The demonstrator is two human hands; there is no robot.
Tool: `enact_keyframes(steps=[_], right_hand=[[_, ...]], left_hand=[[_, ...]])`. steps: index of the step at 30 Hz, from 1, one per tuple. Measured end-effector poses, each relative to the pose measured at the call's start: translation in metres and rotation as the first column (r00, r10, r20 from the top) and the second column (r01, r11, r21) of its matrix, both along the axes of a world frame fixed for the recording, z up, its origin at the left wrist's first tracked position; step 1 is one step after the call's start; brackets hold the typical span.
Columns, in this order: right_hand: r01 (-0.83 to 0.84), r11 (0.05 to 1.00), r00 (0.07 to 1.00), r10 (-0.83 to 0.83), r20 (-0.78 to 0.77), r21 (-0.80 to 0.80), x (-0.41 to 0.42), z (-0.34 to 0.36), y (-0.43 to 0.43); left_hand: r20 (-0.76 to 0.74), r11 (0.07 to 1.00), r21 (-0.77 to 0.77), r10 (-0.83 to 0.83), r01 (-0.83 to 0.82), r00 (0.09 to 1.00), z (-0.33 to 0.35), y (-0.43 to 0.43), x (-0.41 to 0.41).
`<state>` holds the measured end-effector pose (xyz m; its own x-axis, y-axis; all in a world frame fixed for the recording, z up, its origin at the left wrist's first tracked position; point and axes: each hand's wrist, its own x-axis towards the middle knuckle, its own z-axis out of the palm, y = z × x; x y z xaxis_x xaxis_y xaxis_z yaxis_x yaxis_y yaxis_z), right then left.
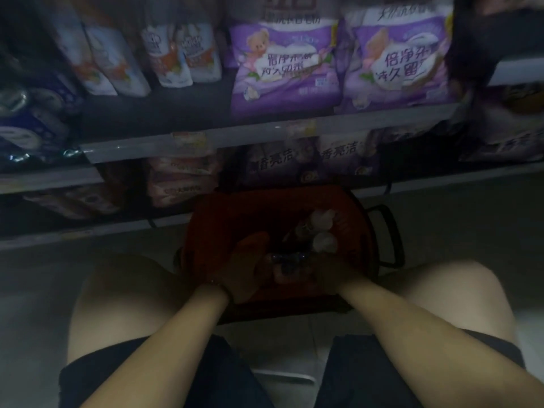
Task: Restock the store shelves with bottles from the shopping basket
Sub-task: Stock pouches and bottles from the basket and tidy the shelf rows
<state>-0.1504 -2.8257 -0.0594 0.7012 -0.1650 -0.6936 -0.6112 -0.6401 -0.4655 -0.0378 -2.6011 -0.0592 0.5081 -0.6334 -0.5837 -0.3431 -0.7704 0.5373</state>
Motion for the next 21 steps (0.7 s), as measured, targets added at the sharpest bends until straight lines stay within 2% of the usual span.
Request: enact_keyframes(steps=[2, 5, 7, 10, 12, 13, 16, 19, 21], right_hand=[[-0.082, 0.996, 0.996, 0.082, -0.027, -0.02, 0.002, 0.022, -0.006], [-0.254, 0.961, 0.967, 0.249, -0.06, -0.105, 0.011, 0.068, -0.016], [-0.367, 0.915, 0.928, 0.372, -0.004, -0.168, 0.02, 0.091, -0.026], [-0.462, 0.846, 0.87, 0.491, 0.053, -0.267, 0.025, 0.168, -0.018], [-0.471, 0.833, 0.84, 0.524, 0.14, -0.29, 0.027, 0.214, -0.015], [-0.468, 0.835, 0.829, 0.528, 0.182, -0.288, 0.03, 0.232, -0.015], [-0.444, 0.851, 0.803, 0.517, 0.297, -0.281, 0.037, 0.282, -0.011], [-0.401, 0.87, 0.763, 0.49, 0.421, -0.285, 0.052, 0.322, -0.011], [-0.332, 0.904, 0.737, 0.426, 0.525, -0.268, 0.061, 0.346, -0.009]], left_hand=[[-0.033, 0.999, 0.037, 0.038, -0.036, 0.999, 0.007, 0.005, -0.004], [-0.063, 0.995, -0.051, 0.078, -0.081, 0.995, 0.026, 0.012, -0.006], [-0.09, 0.986, -0.099, 0.125, -0.134, 0.988, 0.041, 0.014, -0.004], [-0.004, 0.98, -0.121, 0.16, -0.159, 0.987, 0.066, 0.016, -0.002], [0.02, 0.96, -0.228, 0.17, -0.161, 0.985, 0.088, 0.013, -0.002], [-0.015, 0.939, -0.293, 0.184, -0.18, 0.983, 0.103, 0.012, -0.004], [-0.12, 0.827, -0.486, 0.257, -0.283, 0.959, 0.148, 0.009, -0.013], [-0.147, 0.64, -0.659, 0.405, -0.395, 0.903, 0.185, 0.011, -0.017], [-0.216, 0.503, -0.723, 0.487, -0.474, 0.846, 0.208, 0.014, -0.016]])
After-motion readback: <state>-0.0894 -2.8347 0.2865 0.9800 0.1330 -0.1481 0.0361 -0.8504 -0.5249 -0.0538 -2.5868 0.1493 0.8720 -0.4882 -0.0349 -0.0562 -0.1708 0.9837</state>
